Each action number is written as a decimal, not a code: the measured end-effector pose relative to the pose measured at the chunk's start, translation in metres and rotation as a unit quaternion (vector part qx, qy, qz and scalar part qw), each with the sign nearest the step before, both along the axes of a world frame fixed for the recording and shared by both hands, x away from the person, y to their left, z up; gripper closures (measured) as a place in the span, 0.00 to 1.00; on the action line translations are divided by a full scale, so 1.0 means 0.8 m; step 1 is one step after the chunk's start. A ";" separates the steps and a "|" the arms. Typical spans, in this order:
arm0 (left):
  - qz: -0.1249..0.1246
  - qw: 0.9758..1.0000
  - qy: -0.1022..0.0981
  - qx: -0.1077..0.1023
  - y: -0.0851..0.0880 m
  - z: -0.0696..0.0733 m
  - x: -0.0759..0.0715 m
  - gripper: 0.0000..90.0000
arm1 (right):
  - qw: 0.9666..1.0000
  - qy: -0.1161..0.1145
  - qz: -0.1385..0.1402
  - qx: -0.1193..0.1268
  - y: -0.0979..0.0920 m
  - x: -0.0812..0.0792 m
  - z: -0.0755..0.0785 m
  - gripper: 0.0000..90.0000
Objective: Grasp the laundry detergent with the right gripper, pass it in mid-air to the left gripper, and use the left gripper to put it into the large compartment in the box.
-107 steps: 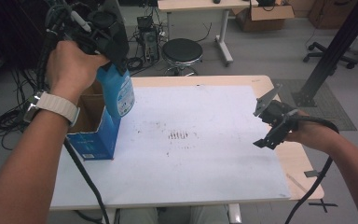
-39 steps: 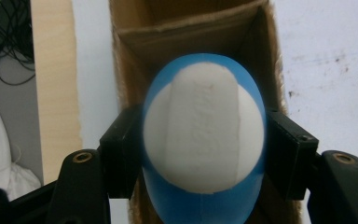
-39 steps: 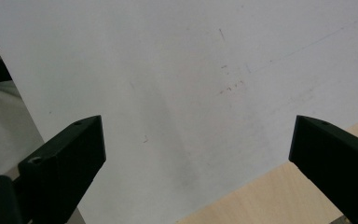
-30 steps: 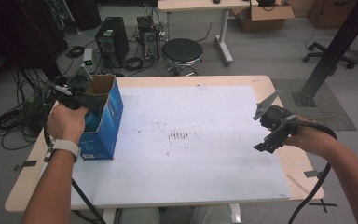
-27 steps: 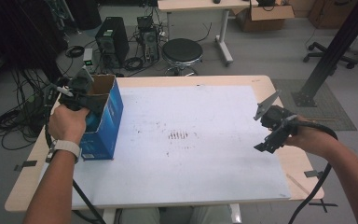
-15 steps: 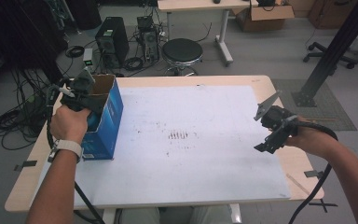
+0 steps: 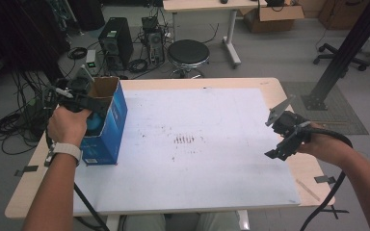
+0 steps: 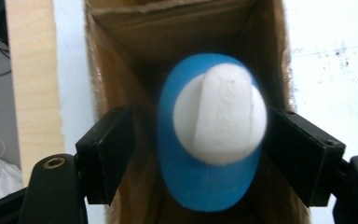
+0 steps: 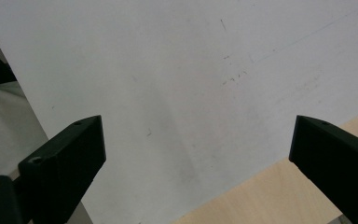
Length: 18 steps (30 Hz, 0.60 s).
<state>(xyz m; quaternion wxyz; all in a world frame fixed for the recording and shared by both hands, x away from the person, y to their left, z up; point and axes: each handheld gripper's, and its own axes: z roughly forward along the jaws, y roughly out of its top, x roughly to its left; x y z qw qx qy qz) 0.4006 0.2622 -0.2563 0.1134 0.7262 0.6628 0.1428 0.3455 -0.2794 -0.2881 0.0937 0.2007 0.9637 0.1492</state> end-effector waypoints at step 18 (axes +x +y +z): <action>-0.045 0.999 -0.017 0.001 -0.025 0.060 -0.018 0.14 | 1.000 -0.004 -0.005 0.003 -0.002 -0.009 0.012 0.04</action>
